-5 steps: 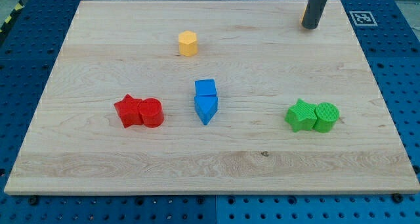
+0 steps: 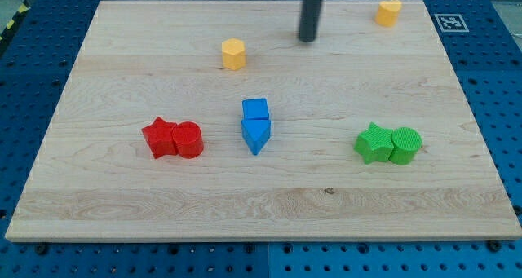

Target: Point your arm to the red star

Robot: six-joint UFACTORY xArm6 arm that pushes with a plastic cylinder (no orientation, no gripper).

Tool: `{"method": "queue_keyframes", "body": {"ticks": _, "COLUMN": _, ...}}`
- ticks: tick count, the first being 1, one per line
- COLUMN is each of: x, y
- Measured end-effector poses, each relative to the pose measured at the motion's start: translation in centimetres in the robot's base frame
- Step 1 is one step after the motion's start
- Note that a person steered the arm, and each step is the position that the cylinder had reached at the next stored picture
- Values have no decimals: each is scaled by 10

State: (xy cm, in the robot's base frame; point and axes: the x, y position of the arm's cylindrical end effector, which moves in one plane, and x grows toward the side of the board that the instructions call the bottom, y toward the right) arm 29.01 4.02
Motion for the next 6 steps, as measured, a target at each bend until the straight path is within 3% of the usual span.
{"method": "queue_keyframes", "body": {"ticks": 2, "x": 6, "y": -111}}
{"method": "queue_keyframes", "body": {"ticks": 4, "x": 120, "y": -153}}
{"method": "queue_keyframes", "body": {"ticks": 6, "x": 188, "y": -170}}
